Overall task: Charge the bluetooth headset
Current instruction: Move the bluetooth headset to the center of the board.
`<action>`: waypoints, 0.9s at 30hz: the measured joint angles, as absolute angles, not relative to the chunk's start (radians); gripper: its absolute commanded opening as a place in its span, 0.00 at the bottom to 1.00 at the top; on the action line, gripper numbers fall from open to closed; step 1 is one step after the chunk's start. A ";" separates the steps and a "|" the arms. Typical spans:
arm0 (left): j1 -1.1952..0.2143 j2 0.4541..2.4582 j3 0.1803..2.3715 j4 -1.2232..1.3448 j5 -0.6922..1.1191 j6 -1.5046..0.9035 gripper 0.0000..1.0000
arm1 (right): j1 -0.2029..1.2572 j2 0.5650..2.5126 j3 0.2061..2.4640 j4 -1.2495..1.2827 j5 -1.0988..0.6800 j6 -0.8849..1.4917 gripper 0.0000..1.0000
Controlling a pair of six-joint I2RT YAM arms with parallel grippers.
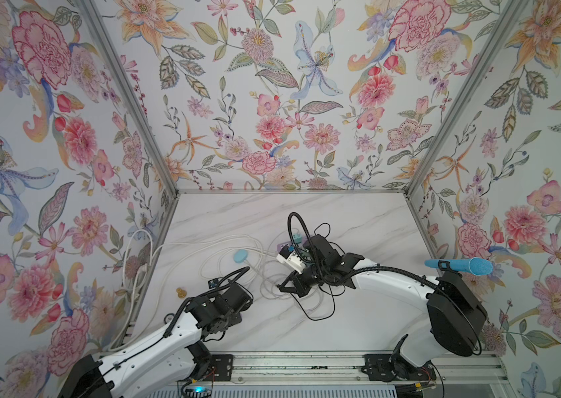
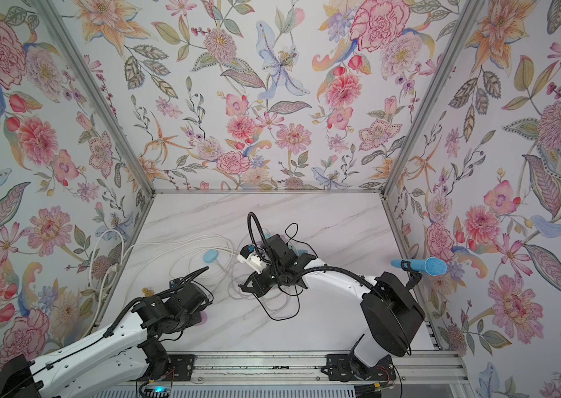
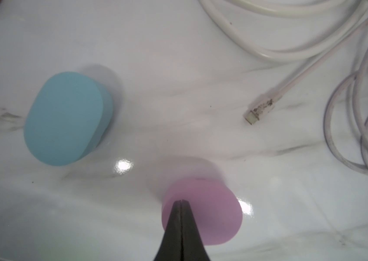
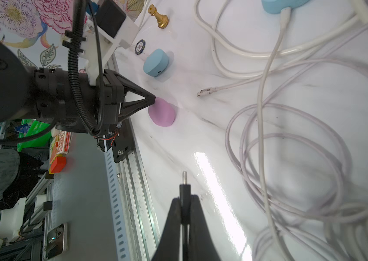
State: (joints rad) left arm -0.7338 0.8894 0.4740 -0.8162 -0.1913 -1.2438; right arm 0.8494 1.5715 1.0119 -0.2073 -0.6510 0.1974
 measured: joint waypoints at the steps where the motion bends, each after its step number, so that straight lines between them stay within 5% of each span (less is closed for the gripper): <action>1: -0.705 0.904 0.474 -0.796 -0.192 -1.221 0.00 | 0.849 1.571 1.012 -0.207 -0.651 0.197 0.00; 9: -0.562 1.025 0.567 -0.716 -0.190 -1.031 0.00 | 0.835 1.570 0.995 -0.206 -0.650 0.198 0.00; 27: -0.680 0.948 0.628 -0.892 0.067 -0.938 0.00 | 0.819 1.563 0.980 -0.205 -0.651 0.198 0.00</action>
State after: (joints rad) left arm -0.6804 0.9482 0.6285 -0.8925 0.0673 -0.9379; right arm 0.8192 1.5627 0.9802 -0.2050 -0.6514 0.1982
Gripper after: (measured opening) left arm 0.047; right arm 0.048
